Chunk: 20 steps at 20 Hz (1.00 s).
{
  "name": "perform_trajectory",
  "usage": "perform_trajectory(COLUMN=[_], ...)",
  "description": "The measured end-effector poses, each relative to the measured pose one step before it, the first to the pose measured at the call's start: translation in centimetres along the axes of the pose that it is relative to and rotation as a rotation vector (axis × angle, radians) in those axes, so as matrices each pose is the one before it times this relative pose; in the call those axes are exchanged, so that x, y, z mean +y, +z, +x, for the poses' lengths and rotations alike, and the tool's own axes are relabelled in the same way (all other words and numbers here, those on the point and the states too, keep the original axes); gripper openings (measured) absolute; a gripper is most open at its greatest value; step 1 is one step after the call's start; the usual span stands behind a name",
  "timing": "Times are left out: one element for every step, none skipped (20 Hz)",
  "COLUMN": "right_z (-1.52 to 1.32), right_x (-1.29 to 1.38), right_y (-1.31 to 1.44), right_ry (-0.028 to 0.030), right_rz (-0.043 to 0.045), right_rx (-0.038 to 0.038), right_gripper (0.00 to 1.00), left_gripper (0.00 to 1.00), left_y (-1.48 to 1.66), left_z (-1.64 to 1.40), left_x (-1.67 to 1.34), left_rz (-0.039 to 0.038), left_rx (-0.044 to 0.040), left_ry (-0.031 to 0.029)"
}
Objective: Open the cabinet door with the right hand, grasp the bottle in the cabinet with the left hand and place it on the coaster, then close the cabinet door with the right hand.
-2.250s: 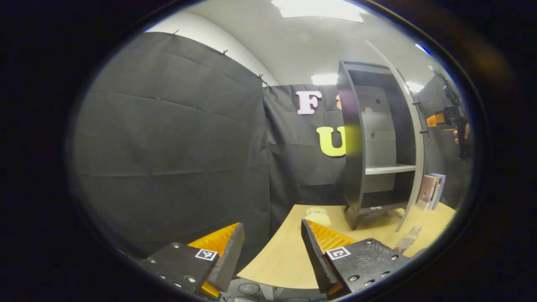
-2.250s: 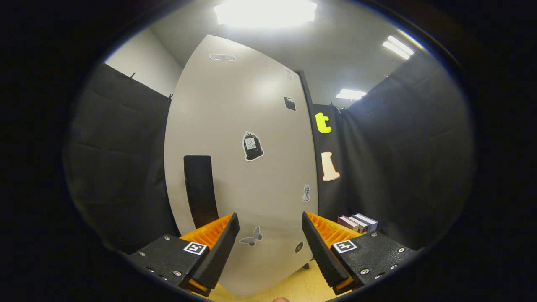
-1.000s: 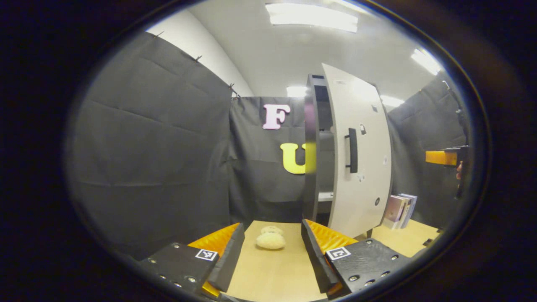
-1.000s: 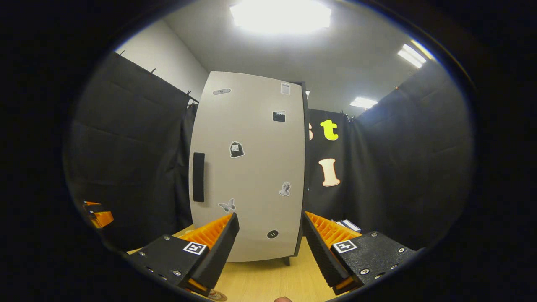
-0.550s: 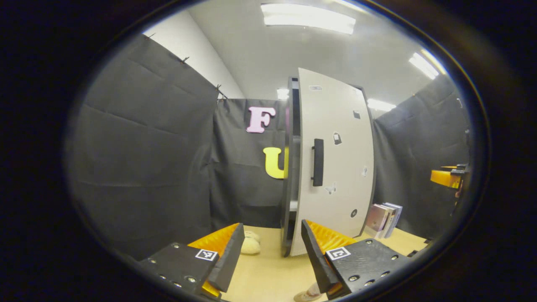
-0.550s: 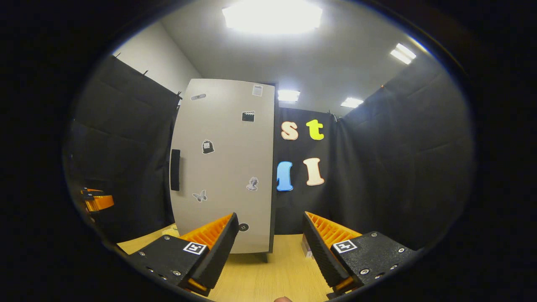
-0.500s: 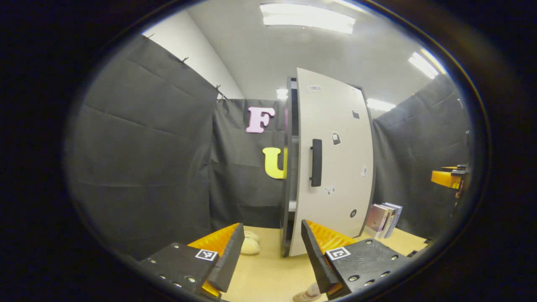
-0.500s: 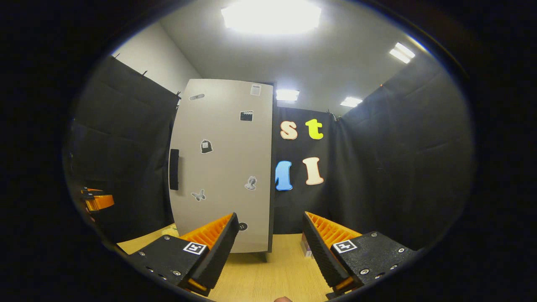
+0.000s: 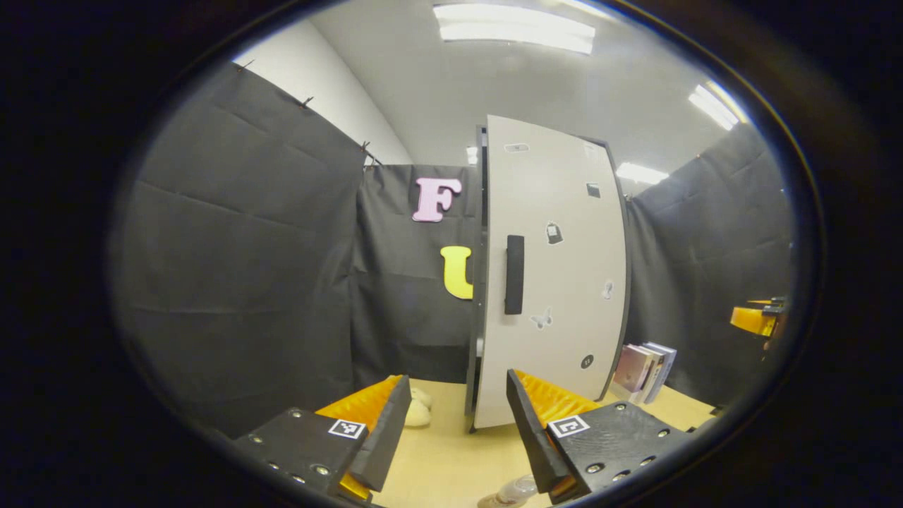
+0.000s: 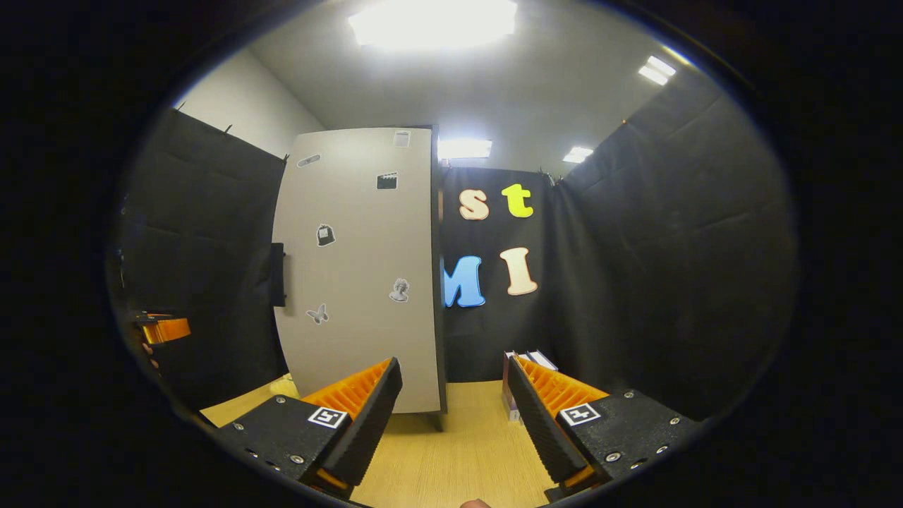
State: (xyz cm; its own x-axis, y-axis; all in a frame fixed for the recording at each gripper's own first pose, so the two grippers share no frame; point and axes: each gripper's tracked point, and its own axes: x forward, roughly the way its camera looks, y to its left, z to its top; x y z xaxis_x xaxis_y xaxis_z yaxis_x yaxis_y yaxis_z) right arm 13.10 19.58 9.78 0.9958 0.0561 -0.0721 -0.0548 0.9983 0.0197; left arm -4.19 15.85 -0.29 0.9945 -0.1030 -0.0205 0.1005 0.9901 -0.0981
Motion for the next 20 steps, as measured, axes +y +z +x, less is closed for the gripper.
perform_trajectory(right_z=[0.214,0.075,0.202,0.195,0.125,0.068,0.129,0.218,0.093,0.076,0.115,0.012,0.097,0.082,0.054,0.017,0.038,0.013,0.122,0.037], right_x=[-0.009,0.031,0.075,0.079,0.133,0.036,0.093,0.185,0.091,0.109,0.075,0.039,0.110,0.035,0.046,-0.026,-0.022,0.006,0.025,0.024], right_y=[0.117,0.104,0.092,0.044,0.055,0.019,-0.065,-0.008,-0.036,-0.006,0.027,-0.075,0.011,0.086,0.117,0.042,0.084,0.074,0.025,0.035], right_ry=[0.00121,0.00185,0.00169,0.00188,0.00193,0.00168,0.00150,0.00252,0.00249,0.00035,-0.00094,0.00055,0.00088,0.00003,0.00103,-0.00184,-0.00170,-0.00059,-0.00023,-0.00032], right_rz=[0.00184,-0.00096,-0.00232,-0.00334,-0.00218,-0.00119,0.00061,0.00160,0.00127,-0.00055,-0.00182,-0.00134,-0.00016,0.00038,0.00009,-0.00064,-0.00055,0.00083,0.00227,0.00213], right_rx=[-0.00212,-0.00190,-0.00147,-0.00038,-0.00119,-0.00052,0.00103,0.00343,0.00215,0.00059,0.00129,0.00181,0.00085,-0.00011,-0.00209,-0.00179,-0.00167,-0.00072,-0.00058,0.00069], right_gripper=[0.94,0.94,0.93,0.93,0.94,0.94,0.94,0.93,0.94,0.93,0.93,0.94,0.94,0.94,0.94,0.94,0.94,0.93,0.93,0.91], left_gripper=[0.78,0.80,0.83,0.83,0.83,0.78,0.72,0.74,0.75,0.76,0.77,0.79,0.80,0.81,0.82,0.84,0.84,0.72,0.78,0.78], left_y=[-0.040,-0.006,-0.070,0.075,-0.040,0.026,-0.022,0.078,-0.076,0.066,-0.063,-0.022,-0.058,0.000,-0.041,0.015,-0.020,0.030,0.074,0.035], left_z=[0.072,-0.010,-0.029,-0.051,0.039,0.016,-0.028,0.025,0.016,-0.027,0.040,0.016,-0.014,-0.002,-0.024,0.002,-0.018,-0.006,0.005,0.033], left_x=[0.136,0.108,0.057,0.115,0.059,0.067,0.016,0.051,-0.051,-0.043,-0.055,-0.039,-0.008,0.003,-0.010,-0.001,0.000,0.035,-0.023,0.059], left_rz=[0.00533,0.00312,0.00485,0.00535,0.00499,0.00339,0.00237,0.00123,-0.00174,-0.00279,-0.00310,-0.00222,-0.00137,-0.00098,-0.00078,-0.00052,0.00046,0.00095,0.00196,0.00381], left_rx=[0.00043,-0.00092,-0.00031,-0.00036,0.00077,-0.00190,-0.00073,-0.00131,-0.00063,-0.00073,-0.00017,0.00147,0.00054,0.00013,0.00026,0.00031,0.00086,-0.00150,-0.00177,-0.00097], left_ry=[0.00548,0.00273,0.00266,0.00354,0.00284,0.00194,0.00212,0.00156,0.00023,-0.00075,0.00059,-0.00069,0.00218,0.00138,0.00184,0.00098,0.00120,0.00021,-0.00065,0.00111])
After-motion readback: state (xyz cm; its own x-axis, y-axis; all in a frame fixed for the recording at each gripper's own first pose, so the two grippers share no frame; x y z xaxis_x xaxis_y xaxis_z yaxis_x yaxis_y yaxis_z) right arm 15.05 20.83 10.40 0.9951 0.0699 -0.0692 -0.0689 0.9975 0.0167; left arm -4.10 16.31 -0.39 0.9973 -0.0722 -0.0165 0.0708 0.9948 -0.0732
